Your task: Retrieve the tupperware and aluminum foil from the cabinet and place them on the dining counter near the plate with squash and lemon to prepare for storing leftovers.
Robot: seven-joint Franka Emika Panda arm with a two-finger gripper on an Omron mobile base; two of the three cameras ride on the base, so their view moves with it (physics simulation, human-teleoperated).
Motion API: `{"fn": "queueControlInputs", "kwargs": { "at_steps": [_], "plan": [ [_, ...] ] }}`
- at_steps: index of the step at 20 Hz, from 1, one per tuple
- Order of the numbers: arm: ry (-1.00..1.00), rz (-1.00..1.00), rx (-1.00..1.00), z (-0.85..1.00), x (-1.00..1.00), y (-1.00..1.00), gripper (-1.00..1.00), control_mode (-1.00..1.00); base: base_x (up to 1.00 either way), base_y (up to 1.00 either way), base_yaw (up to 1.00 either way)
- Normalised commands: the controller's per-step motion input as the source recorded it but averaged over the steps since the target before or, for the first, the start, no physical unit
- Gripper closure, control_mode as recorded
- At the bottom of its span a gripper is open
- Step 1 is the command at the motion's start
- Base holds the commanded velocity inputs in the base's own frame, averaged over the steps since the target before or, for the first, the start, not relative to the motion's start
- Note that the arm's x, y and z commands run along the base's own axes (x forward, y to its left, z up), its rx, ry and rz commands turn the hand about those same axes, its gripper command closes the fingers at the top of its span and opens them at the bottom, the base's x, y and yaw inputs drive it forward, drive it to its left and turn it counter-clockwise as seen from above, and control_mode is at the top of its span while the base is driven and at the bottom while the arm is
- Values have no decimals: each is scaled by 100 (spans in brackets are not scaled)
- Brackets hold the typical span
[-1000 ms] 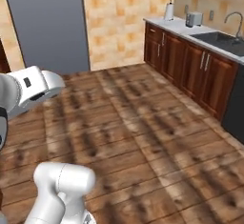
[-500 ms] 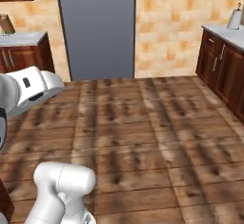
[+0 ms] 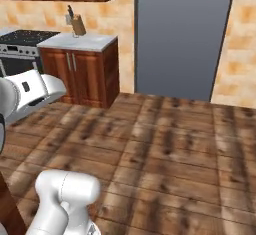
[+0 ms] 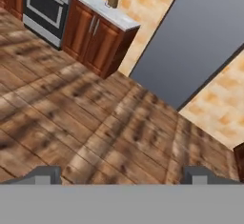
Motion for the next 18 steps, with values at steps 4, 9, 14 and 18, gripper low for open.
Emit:
{"fn": "queueControlInputs", "kwargs": {
  "at_steps": [4, 9, 14, 18],
  "plan": [
    [0, 0, 0, 0, 0, 0, -100, 100, 100, 0, 59],
    [0, 0, 0, 0, 0, 0, -100, 100, 100, 0, 58],
    [0, 0, 0, 0, 0, 0, -100, 100, 100, 0, 57],
    [0, 0, 0, 0, 0, 0, -100, 100, 100, 0, 54]
  ]
}}
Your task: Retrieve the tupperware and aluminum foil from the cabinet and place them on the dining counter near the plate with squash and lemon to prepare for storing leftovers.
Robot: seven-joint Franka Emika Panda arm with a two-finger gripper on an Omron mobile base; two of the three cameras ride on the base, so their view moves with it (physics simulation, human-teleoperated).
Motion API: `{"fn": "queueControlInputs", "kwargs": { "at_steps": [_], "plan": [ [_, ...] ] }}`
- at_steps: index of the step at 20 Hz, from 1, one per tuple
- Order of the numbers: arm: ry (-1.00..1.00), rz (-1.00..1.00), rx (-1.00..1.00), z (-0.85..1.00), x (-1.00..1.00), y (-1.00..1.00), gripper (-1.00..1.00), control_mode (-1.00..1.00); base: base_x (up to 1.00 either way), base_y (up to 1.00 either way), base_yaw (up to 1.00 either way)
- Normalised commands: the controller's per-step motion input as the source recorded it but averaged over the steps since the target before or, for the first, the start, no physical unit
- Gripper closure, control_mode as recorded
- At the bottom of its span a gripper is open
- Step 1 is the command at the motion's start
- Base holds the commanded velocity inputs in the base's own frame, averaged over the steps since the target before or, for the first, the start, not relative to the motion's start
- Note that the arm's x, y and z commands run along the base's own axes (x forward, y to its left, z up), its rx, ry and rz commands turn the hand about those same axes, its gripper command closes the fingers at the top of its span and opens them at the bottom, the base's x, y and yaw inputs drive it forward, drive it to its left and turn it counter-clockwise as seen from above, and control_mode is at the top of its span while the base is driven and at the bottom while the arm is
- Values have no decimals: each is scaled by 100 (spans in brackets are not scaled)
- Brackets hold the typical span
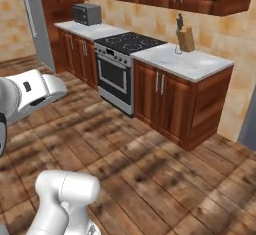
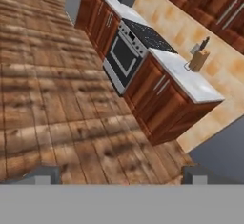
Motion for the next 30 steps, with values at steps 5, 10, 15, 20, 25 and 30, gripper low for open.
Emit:
{"fn": "queueControlInputs", "kwargs": {
  "at_steps": [5, 10, 15, 20, 25, 30],
  "plan": [
    [0, 0, 0, 0, 0, 0, -100, 100, 100, 0, 47],
    [0, 0, 0, 0, 0, 0, -100, 100, 100, 0, 32],
    [0, 0, 0, 0, 0, 0, -100, 100, 100, 9, 18],
    [0, 0, 0, 0, 0, 0, -100, 100, 100, 24, 5],
    [0, 0, 0, 0, 0, 0, -100, 100, 100, 41, 4],
    [0, 0, 0, 0, 0, 0, -100, 100, 100, 43, 2]
  ]
}}
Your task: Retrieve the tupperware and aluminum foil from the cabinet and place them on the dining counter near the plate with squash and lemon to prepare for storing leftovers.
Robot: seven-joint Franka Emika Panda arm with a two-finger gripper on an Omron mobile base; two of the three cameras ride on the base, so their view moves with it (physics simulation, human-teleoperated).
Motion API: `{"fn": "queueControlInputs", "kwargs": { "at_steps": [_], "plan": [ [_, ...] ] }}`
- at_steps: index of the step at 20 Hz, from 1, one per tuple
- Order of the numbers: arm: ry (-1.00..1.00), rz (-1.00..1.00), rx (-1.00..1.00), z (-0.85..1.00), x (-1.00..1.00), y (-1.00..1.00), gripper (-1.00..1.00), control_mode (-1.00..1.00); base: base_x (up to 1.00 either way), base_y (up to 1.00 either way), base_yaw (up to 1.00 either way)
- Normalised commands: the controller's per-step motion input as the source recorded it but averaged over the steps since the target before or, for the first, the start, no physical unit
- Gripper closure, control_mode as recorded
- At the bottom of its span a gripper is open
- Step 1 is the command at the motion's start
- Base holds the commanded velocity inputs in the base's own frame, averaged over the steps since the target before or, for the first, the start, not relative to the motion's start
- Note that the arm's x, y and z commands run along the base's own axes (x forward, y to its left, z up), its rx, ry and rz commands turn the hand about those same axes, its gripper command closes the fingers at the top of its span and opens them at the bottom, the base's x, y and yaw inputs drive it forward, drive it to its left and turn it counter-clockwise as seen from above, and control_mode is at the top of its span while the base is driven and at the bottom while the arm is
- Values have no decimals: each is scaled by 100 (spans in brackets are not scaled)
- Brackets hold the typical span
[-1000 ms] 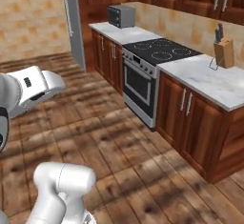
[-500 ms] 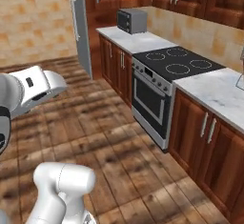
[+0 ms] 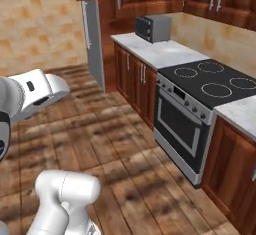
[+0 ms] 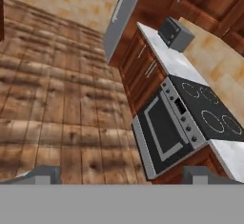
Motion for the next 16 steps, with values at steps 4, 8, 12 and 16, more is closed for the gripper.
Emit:
{"fn": "queueControlInputs", "kwargs": {
  "at_steps": [4, 8, 12, 16],
  "plan": [
    [0, 0, 0, 0, 0, 0, -100, 100, 100, 45, 0],
    [0, 0, 0, 0, 0, 0, -100, 100, 100, 45, 0],
    [0, 0, 0, 0, 0, 0, -100, 100, 100, 32, 0],
    [0, 0, 0, 0, 0, 0, -100, 100, 100, 35, -6]
  ]
}}
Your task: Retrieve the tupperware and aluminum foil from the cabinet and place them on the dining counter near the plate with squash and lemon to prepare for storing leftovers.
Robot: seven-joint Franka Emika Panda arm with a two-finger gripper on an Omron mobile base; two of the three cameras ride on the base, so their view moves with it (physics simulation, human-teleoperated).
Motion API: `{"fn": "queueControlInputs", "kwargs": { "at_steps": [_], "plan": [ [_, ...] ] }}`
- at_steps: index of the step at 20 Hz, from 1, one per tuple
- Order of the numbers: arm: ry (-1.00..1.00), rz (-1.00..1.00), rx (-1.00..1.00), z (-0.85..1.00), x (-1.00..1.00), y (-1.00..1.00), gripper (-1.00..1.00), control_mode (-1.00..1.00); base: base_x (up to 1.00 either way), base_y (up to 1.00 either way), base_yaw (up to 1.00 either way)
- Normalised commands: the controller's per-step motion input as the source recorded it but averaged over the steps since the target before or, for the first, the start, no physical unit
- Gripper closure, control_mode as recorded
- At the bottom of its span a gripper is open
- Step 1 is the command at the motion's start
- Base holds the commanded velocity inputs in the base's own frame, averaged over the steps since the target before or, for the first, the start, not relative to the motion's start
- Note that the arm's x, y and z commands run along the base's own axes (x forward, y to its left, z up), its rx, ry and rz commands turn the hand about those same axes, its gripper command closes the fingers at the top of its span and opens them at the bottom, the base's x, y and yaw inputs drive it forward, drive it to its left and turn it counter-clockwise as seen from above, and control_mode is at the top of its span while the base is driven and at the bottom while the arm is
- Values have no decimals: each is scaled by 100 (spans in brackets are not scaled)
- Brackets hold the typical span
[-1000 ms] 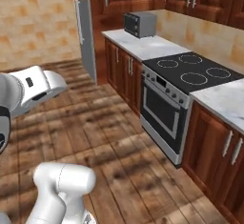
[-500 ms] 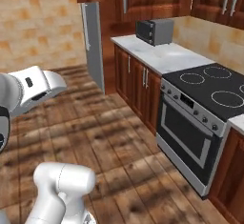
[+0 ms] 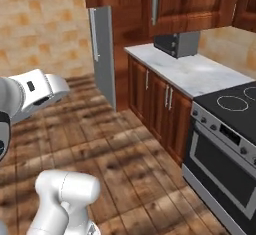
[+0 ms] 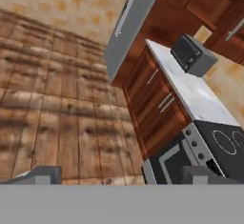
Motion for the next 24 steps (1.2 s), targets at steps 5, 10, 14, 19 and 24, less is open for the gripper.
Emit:
{"fn": "queueControlInputs", "kwargs": {
  "at_steps": [5, 10, 14, 19, 24],
  "plan": [
    [0, 0, 0, 0, 0, 0, -100, 100, 100, 38, -12],
    [0, 0, 0, 0, 0, 0, -100, 100, 100, 35, -26],
    [0, 0, 0, 0, 0, 0, -100, 100, 100, 31, -40],
    [0, 0, 0, 0, 0, 0, -100, 100, 99, 40, -41],
    [0, 0, 0, 0, 0, 0, -100, 100, 82, 37, -45]
  ]
}}
